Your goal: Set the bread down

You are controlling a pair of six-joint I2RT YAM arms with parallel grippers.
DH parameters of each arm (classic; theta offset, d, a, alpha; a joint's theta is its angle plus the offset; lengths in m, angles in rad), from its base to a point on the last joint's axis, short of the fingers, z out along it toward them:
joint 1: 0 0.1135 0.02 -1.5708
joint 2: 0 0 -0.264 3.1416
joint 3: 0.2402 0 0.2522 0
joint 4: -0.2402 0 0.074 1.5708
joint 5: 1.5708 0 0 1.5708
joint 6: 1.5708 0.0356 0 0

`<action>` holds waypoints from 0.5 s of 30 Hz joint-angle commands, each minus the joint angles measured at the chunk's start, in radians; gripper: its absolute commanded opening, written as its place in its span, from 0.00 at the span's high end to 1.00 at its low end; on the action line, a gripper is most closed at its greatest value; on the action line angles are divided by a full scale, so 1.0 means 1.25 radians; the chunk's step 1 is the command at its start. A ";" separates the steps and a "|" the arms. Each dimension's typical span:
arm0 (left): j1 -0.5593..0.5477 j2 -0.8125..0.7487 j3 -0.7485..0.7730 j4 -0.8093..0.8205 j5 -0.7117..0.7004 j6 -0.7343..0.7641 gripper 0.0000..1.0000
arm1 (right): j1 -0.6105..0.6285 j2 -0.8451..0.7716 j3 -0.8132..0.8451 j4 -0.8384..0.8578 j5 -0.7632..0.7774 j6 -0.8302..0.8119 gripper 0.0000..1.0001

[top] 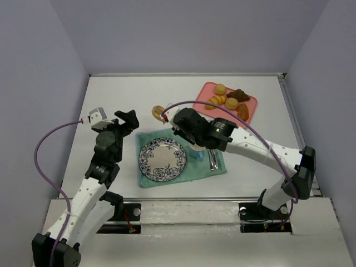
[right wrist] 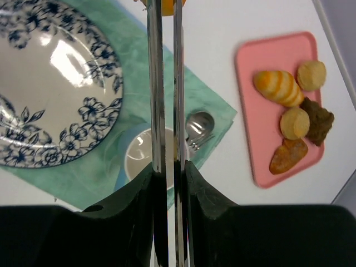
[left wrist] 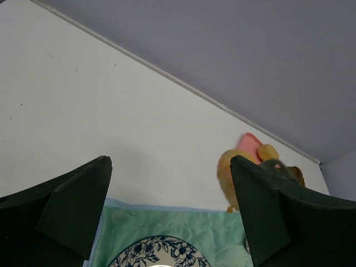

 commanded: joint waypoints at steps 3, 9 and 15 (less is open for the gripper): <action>-0.001 -0.037 -0.006 0.015 -0.051 -0.010 0.01 | 0.136 -0.009 -0.080 0.027 -0.061 -0.114 0.93; -0.001 -0.067 -0.009 -0.004 -0.075 -0.015 0.01 | 0.185 0.054 -0.094 -0.018 -0.064 -0.064 0.93; -0.001 -0.066 -0.011 -0.001 -0.075 -0.016 0.01 | 0.213 0.101 -0.097 -0.067 -0.026 -0.015 0.90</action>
